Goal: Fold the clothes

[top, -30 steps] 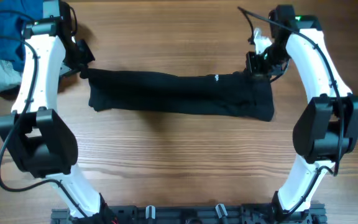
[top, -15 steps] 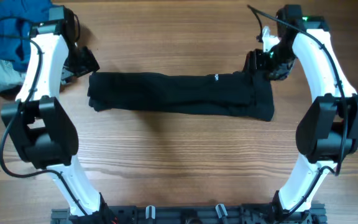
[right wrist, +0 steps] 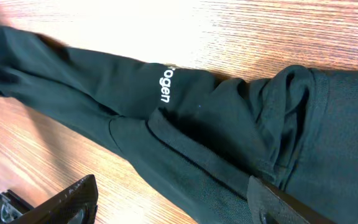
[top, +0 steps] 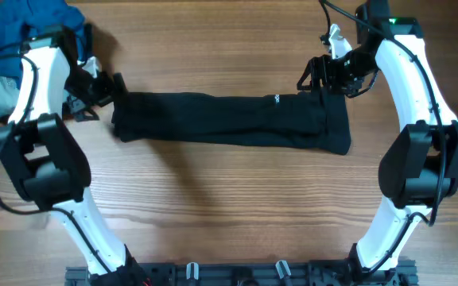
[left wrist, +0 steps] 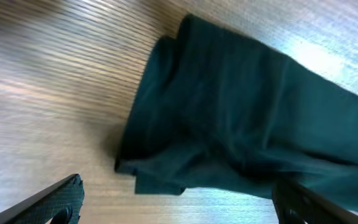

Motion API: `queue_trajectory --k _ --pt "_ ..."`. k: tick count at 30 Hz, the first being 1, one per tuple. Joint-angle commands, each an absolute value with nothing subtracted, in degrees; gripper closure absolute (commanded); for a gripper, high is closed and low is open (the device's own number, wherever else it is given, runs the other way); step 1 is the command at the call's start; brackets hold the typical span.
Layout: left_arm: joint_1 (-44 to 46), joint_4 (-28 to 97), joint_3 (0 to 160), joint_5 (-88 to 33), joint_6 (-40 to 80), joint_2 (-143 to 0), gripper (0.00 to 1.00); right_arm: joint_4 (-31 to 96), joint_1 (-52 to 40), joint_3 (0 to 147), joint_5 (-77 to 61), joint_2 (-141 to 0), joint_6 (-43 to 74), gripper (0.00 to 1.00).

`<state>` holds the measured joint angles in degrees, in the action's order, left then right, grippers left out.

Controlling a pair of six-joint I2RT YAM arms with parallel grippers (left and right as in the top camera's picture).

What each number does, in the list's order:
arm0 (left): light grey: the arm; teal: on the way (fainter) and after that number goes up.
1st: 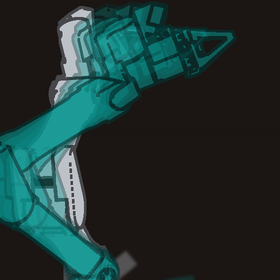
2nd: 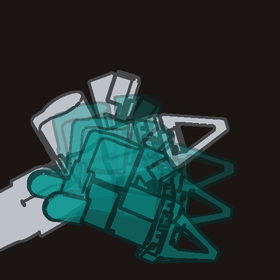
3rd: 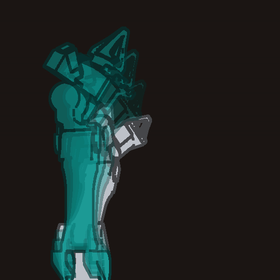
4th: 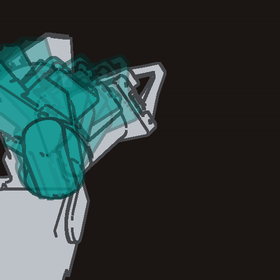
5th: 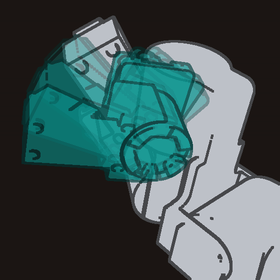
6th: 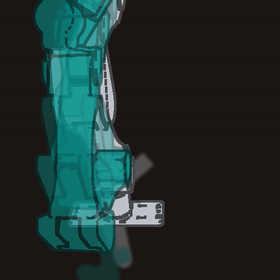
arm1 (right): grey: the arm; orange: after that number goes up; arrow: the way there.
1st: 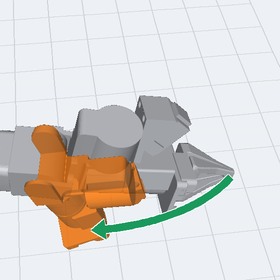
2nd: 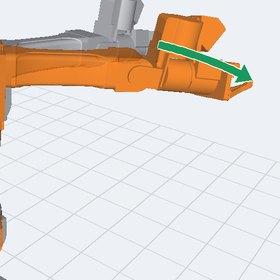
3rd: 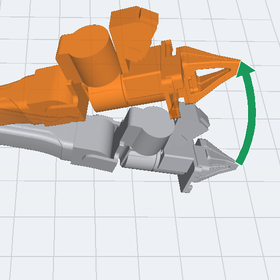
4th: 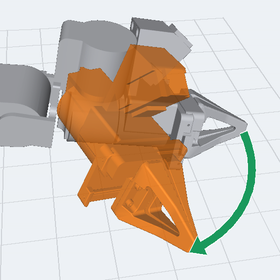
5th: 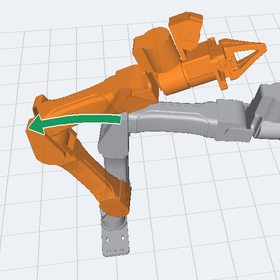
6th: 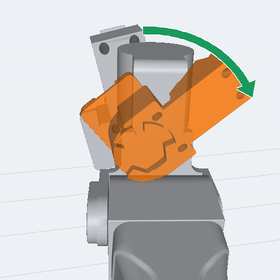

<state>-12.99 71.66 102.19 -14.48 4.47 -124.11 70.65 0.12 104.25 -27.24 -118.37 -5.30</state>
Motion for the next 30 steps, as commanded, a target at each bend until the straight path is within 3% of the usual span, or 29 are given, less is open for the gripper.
queue_trajectory --k 1,8,12,20,23,30 --pt "-12.97 71.92 102.98 -17.54 0.73 -128.01 0.05 70.78 0.40 105.38 -29.02 -116.77 -6.04 0.22" --pt "-12.97 72.93 102.96 -18.48 -4.29 -134.10 0.10 71.18 0.40 105.38 -28.75 -116.77 -5.98 0.23" --pt "-12.97 71.42 102.39 -18.70 -4.27 -135.15 0.24 71.18 0.40 105.38 -28.34 -116.77 -6.00 0.22" --pt "-10.98 67.22 102.21 -22.04 -4.32 -135.17 0.89 71.48 0.40 105.38 -28.34 -116.77 -5.82 0.23" --pt "-11.86 67.00 102.21 -22.04 -4.32 -134.89 0.96 72.14 0.40 105.38 -28.34 -116.77 -5.85 0.22" --pt "-17.67 69.97 102.21 -22.04 -6.87 -128.42 0.96 72.34 0.40 105.38 -28.32 -116.77 -5.82 0.21"
